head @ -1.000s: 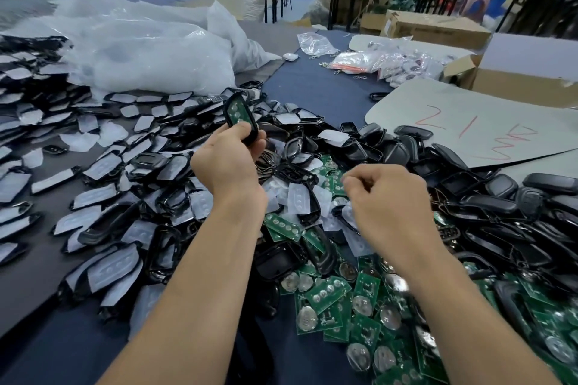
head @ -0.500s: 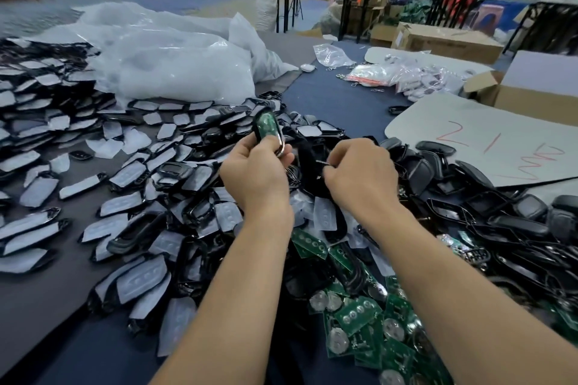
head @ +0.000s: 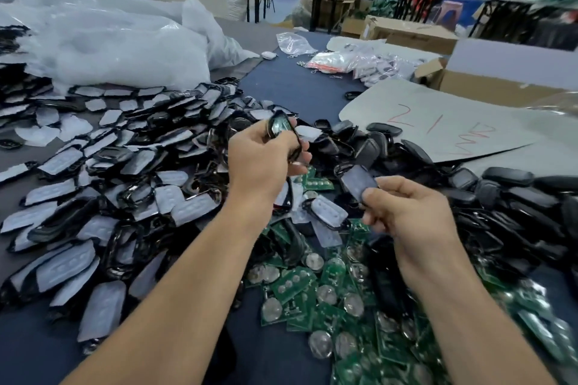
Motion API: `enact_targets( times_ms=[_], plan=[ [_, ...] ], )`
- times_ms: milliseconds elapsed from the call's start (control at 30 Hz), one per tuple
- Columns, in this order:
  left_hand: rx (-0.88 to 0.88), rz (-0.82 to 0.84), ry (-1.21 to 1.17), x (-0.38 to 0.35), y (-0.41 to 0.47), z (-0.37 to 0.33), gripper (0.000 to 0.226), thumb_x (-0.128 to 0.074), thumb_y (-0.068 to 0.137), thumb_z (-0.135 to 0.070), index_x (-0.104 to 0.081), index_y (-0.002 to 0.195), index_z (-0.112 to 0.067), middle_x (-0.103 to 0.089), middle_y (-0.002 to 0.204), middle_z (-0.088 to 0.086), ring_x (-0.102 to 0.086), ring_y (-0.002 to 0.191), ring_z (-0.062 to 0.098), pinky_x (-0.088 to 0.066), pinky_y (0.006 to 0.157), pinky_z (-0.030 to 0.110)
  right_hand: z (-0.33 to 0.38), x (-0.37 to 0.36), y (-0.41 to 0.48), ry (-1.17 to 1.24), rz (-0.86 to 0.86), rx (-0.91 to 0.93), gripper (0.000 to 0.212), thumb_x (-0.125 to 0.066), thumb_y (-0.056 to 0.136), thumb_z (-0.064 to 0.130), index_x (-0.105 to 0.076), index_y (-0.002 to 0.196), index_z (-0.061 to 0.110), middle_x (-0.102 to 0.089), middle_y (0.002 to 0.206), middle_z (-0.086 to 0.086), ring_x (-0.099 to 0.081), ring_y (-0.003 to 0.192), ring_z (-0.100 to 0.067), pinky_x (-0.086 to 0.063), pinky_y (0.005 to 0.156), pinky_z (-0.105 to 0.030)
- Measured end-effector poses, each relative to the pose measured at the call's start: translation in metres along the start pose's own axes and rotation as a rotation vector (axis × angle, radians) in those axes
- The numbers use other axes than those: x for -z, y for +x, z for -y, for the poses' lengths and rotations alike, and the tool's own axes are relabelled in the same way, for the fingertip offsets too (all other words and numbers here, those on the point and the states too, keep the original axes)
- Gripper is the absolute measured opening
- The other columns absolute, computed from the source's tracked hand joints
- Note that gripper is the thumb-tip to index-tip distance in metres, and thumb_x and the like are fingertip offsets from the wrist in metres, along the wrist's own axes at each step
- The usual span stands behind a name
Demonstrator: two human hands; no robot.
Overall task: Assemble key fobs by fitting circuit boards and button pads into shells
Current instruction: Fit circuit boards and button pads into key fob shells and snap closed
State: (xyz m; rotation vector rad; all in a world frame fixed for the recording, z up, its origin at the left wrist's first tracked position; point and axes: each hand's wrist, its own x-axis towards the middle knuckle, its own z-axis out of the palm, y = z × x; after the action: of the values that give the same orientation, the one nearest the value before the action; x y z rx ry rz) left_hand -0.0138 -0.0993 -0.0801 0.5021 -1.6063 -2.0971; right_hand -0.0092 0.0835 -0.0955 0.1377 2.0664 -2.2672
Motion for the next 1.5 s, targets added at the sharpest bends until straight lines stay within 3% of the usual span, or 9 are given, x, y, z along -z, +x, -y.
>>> enact_targets(
  times_ms=[167,267,500,667,767,867,1000,1267,1500],
  plan=[
    [-0.004,0.198,0.194,-0.015,-0.016,0.008,0.027,-0.059,0.084,0.005,-0.074,0.078,-0.016,-0.076,0.072,0.006,-0.068,0.055,0.021,-0.042,0.04,0.02,-0.001,0.006,0.003,0.044,0.021,-0.007,0.018,-0.074,0.08,-0.008,-0.069,0.084,0.009,-0.061,0.059,-0.007,-0.052,0.044,-0.015,-0.037,0.041,-0.022],
    [0.026,0.326,0.311,-0.015,-0.019,0.01,0.027,-0.053,0.08,0.005,-0.071,0.074,-0.015,-0.062,0.062,0.002,-0.057,0.051,0.022,-0.035,0.039,0.016,-0.001,0.007,0.005,0.009,0.082,-0.026,0.022,-0.073,0.078,-0.008,-0.074,0.073,0.014,-0.058,0.057,-0.01,-0.045,0.042,-0.014,-0.035,0.041,-0.021],
    [0.02,0.418,0.378,-0.018,-0.021,0.014,0.012,-0.056,0.073,-0.016,-0.068,0.074,-0.018,-0.053,0.064,0.001,-0.051,0.054,0.018,-0.037,0.043,0.016,0.001,0.007,0.01,-0.005,0.071,-0.047,0.022,-0.072,0.077,-0.012,-0.071,0.076,0.009,-0.057,0.051,-0.005,-0.039,0.039,-0.015,-0.033,0.039,-0.02],
    [-0.132,0.466,0.449,-0.016,-0.02,0.02,0.008,-0.07,0.073,-0.01,-0.063,0.076,-0.012,-0.053,0.056,-0.001,-0.047,0.053,0.015,-0.039,0.048,0.017,-0.003,0.007,0.01,-0.125,0.072,0.029,0.014,-0.072,0.077,-0.007,-0.074,0.075,0.007,-0.057,0.05,-0.003,-0.042,0.041,-0.016,-0.035,0.042,-0.019],
    [-0.104,0.486,0.384,-0.013,-0.016,0.016,0.012,-0.075,0.073,-0.008,-0.065,0.075,-0.014,-0.054,0.058,-0.002,-0.049,0.052,0.014,-0.039,0.048,0.016,0.003,0.011,0.009,-0.093,0.209,-0.036,0.004,-0.071,0.089,0.004,-0.074,0.087,0.005,-0.063,0.062,-0.01,-0.052,0.046,-0.016,-0.04,0.045,-0.024],
    [-0.13,0.606,0.337,-0.011,-0.016,0.01,0.02,-0.078,0.079,-0.001,-0.064,0.078,-0.015,-0.05,0.062,-0.004,-0.044,0.055,0.014,-0.039,0.051,0.018,0.01,0.021,0.009,0.105,0.365,-0.238,0.035,-0.059,0.101,0.032,-0.071,0.104,-0.001,-0.073,0.081,-0.02,-0.066,0.055,-0.021,-0.053,0.05,-0.026],
    [-0.12,0.711,0.351,-0.011,-0.017,0.008,0.025,-0.072,0.09,0.01,-0.06,0.083,-0.012,-0.048,0.062,-0.007,-0.041,0.055,0.01,-0.036,0.049,0.02,0.014,0.029,0.007,0.155,0.537,-0.351,0.038,-0.066,0.082,0.036,-0.08,0.092,0.002,-0.075,0.095,-0.028,-0.075,0.065,-0.023,-0.062,0.06,-0.029],
    [0.096,0.67,0.238,-0.011,-0.02,0.013,0.015,-0.062,0.102,-0.012,-0.072,0.092,-0.013,-0.061,0.073,0.011,-0.057,0.056,0.014,-0.048,0.052,0.023,0.011,0.027,0.01,0.273,0.613,-0.426,0.037,-0.069,0.082,0.031,-0.081,0.096,-0.001,-0.076,0.094,-0.023,-0.075,0.067,-0.019,-0.062,0.061,-0.026],
    [0.206,0.483,0.118,-0.011,-0.016,0.012,0.02,-0.058,0.106,-0.017,-0.072,0.1,-0.003,-0.073,0.076,0.007,-0.061,0.055,0.014,-0.05,0.05,0.022,0.011,0.025,0.011,0.368,0.509,-0.42,0.031,-0.069,0.079,0.025,-0.082,0.093,0.001,-0.075,0.092,-0.025,-0.074,0.068,-0.023,-0.062,0.061,-0.028]
  ],
)
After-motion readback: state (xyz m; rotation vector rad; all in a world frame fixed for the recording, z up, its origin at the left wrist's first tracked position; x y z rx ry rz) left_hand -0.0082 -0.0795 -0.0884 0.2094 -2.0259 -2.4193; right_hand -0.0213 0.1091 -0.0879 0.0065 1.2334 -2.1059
